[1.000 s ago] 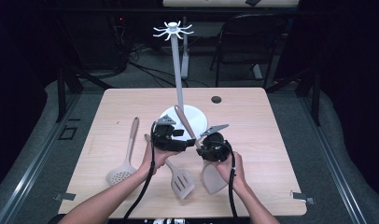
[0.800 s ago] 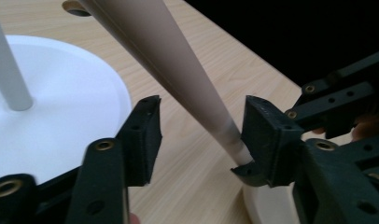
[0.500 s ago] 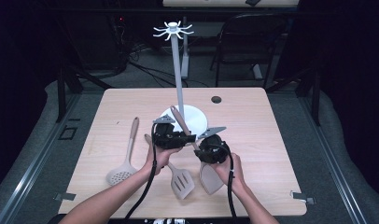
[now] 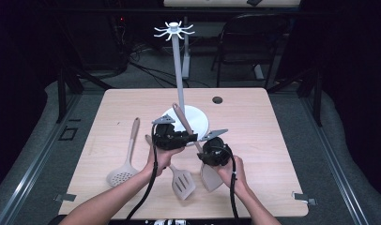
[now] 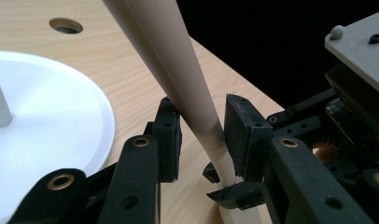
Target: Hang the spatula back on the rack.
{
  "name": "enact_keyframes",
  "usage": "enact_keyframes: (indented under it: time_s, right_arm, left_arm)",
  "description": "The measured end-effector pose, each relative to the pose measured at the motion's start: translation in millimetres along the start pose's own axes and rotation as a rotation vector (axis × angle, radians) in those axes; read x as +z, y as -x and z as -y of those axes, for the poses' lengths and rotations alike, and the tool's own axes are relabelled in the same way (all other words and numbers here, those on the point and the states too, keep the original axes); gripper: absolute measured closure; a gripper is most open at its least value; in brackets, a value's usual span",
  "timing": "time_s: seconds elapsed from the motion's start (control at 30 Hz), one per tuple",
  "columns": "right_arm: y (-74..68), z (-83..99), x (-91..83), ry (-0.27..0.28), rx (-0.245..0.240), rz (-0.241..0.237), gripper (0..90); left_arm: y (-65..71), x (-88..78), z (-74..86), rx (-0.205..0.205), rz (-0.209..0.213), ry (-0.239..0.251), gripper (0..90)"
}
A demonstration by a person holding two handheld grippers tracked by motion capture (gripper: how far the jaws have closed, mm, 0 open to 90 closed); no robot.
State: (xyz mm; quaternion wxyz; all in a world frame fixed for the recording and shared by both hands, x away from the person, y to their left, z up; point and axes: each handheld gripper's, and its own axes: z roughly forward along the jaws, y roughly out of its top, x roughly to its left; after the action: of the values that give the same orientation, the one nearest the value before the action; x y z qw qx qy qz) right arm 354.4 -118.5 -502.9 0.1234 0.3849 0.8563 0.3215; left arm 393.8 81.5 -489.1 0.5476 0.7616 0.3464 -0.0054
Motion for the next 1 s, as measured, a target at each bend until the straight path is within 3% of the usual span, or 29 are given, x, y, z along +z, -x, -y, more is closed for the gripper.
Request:
enact_keyframes:
  time_s: [0.17, 0.3, 0.37, 0.5, 0.57, 0.67, 0.73, 0.77, 0.9, 1.0]
  right_arm:
    - [-2.1, -1.2, -3.0, 0.023, -0.012, 0.011, 76.3]
    - [-1.0, -1.5, -13.3, 0.079, -0.007, 0.026, 73.9]
    - [0.4, -0.5, -19.1, 0.106, -0.004, 0.024, 70.5]
    - [3.5, 2.4, -26.8, 0.134, -0.003, 0.01, 65.1]
    - [7.9, 7.3, -34.8, 0.161, 0.013, -0.005, 50.5]
    - [13.6, 13.1, -41.1, 0.173, 0.049, 0.021, 30.6]
    - [16.0, 14.8, -42.4, 0.165, 0.051, 0.028, 26.3]
    - [21.5, 18.2, -43.0, 0.154, 0.068, 0.037, 16.8]
    - [29.8, 22.3, -43.3, 0.147, 0.081, 0.046, 12.8]
    - [37.1, 24.3, -42.6, 0.126, 0.102, 0.088, 11.2]
  left_arm:
    - [3.9, 0.0, -3.6, -0.023, 0.007, 0.032, 71.4]
    - [12.5, 0.1, -14.2, -0.01, 0.035, 0.043, 74.4]
    - [18.0, 1.1, -22.9, 0.0, 0.069, 0.052, 76.1]
    - [25.2, 2.2, -30.9, 0.033, 0.067, 0.057, 77.1]
    - [30.0, 2.3, -40.2, 0.083, 0.06, 0.04, 77.2]
    - [31.6, 1.6, -46.2, 0.104, 0.059, 0.032, 77.2]
    - [31.2, 0.8, -51.8, 0.127, 0.055, 0.024, 77.1]
    - [30.4, 0.6, -54.2, 0.136, 0.055, 0.021, 77.1]
    - [25.3, -1.1, -62.5, 0.156, 0.058, 0.017, 77.1]
    - [21.3, -1.9, -68.1, 0.165, 0.051, 0.006, 77.1]
